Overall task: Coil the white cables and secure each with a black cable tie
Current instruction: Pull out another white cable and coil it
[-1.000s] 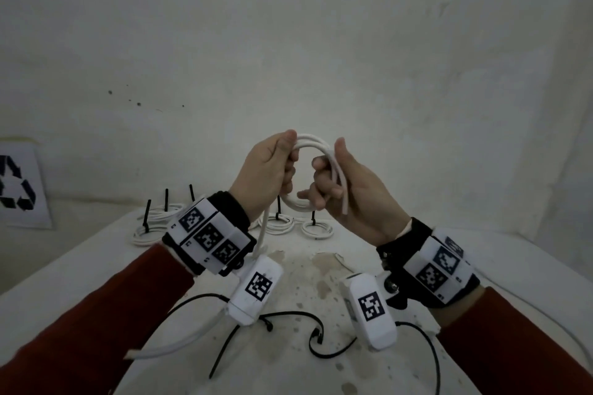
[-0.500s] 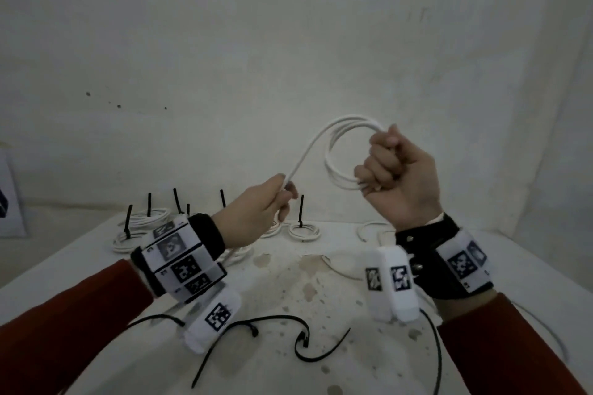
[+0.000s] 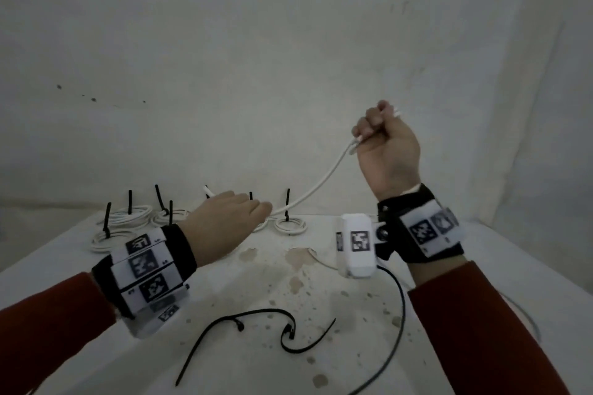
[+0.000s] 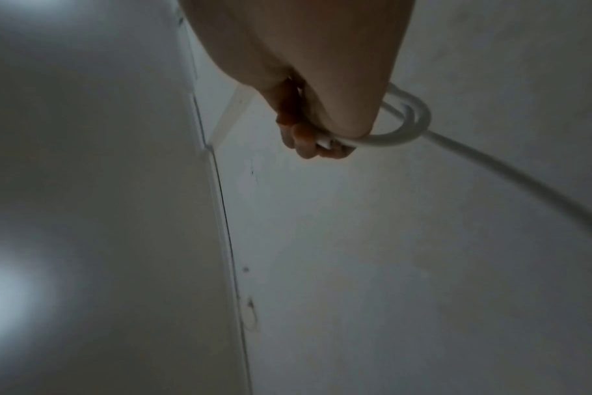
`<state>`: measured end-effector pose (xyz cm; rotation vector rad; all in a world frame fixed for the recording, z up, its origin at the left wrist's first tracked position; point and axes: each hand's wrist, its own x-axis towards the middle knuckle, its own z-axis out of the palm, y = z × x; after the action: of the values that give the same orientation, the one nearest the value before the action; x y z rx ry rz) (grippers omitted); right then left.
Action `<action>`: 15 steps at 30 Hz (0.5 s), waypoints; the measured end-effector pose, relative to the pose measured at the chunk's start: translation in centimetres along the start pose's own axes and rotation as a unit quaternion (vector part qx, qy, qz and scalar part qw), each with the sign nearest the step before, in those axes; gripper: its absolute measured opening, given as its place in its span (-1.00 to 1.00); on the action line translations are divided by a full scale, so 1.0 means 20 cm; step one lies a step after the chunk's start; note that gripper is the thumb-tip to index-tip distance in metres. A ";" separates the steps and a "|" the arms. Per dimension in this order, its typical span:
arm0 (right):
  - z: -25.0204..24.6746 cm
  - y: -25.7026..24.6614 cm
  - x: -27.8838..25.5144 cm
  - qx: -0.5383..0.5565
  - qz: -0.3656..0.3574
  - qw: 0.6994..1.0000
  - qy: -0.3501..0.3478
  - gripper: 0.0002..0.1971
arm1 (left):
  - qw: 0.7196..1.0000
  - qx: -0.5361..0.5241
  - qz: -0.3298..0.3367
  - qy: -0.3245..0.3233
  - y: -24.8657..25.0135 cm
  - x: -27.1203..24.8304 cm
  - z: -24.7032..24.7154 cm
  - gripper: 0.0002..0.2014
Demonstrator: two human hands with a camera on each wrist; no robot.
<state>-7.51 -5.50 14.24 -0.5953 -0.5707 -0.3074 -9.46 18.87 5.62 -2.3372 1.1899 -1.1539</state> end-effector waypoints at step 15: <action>-0.05 0.44 -0.23 -0.534 0.105 0.769 -0.336 -0.86 | 0.975 -0.188 -0.043 0.111 -0.10 0.06 -0.36 -0.85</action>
<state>-7.08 1.36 6.99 -1.9238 -0.9980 -0.1715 -13.37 20.04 12.00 -2.6078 1.5137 -1.3483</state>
